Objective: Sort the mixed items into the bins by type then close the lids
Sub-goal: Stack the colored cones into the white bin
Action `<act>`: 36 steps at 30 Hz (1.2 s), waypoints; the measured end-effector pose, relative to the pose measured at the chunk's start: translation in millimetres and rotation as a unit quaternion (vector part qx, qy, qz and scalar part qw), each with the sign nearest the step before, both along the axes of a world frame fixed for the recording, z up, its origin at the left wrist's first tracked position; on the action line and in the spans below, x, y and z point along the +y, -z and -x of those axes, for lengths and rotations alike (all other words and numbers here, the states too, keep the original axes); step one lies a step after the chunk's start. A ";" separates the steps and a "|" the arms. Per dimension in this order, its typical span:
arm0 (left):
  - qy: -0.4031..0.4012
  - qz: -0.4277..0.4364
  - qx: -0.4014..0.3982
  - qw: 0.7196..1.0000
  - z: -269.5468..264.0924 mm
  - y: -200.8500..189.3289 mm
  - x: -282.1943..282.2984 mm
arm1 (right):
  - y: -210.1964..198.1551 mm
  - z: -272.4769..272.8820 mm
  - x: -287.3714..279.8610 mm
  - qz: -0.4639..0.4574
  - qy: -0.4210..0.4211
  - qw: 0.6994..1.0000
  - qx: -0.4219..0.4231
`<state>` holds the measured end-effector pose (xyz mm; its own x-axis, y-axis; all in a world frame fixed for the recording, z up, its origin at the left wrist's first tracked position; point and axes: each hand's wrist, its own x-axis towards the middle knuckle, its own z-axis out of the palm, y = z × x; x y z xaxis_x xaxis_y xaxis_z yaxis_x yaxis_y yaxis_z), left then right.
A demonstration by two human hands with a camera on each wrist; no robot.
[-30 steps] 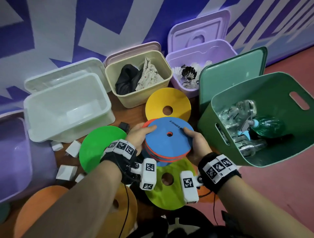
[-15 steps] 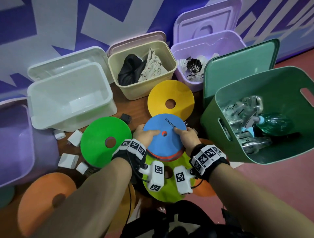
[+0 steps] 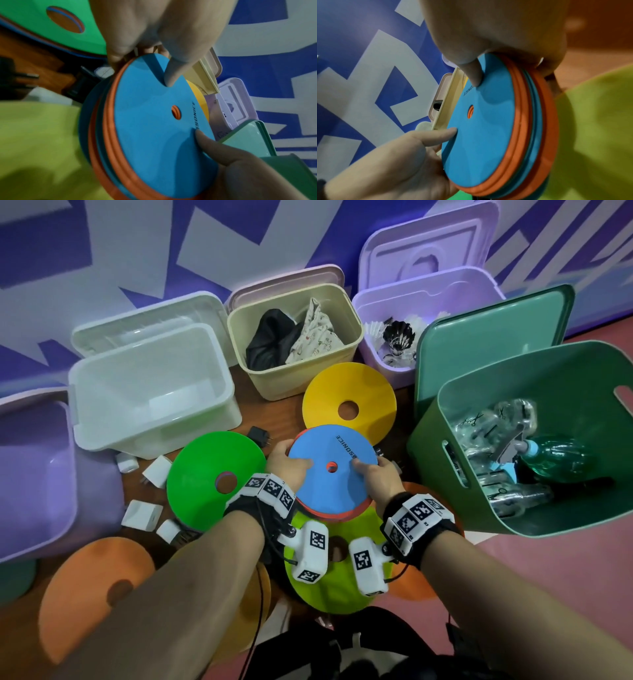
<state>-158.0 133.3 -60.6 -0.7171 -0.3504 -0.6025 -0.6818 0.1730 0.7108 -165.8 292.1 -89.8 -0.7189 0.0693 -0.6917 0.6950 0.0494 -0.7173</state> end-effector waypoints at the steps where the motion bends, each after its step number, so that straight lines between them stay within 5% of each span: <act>1: 0.009 0.007 0.007 1.000 0.8 -2.5 -2.6 | -5.9 0.3 0.1 0.012 0.005 1.000 0.008; 10: 0.030 -0.023 0.074 0.997 13.0 -42.7 -29.9 | -61.7 8.1 -13.0 0.055 0.016 0.995 0.079; 22: -0.015 -0.191 0.140 0.971 -28.3 -92.3 -108.6 | -125.7 -9.3 -81.2 0.138 -0.017 0.982 0.132; 36: -0.100 -0.161 0.214 0.958 -83.5 -126.1 -193.5 | -165.7 -53.1 -201.0 0.073 -0.106 0.973 0.193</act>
